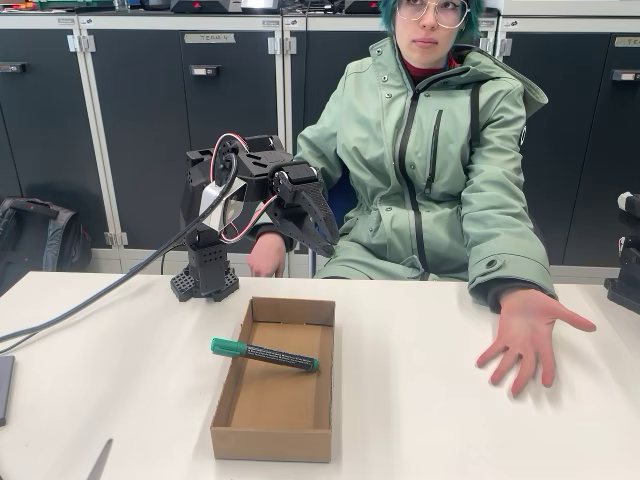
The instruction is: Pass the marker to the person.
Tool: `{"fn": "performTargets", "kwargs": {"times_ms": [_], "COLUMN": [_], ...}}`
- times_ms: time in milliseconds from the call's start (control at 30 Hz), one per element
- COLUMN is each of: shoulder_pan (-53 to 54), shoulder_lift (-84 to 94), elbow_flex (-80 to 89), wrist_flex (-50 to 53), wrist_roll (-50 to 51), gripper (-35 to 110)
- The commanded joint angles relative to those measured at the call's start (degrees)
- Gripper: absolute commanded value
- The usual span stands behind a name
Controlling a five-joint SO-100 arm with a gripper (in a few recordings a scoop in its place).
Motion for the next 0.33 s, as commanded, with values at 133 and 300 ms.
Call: {"fn": "performTargets", "kwargs": {"times_ms": [133, 300], "shoulder_pan": [0.3, 0.3], "shoulder_lift": [4.3, 4.3], "elbow_flex": [-0.3, -0.1], "wrist_flex": [-0.1, 0.3], "wrist_roll": [0.2, 0.0], "gripper": [7, 5]}}
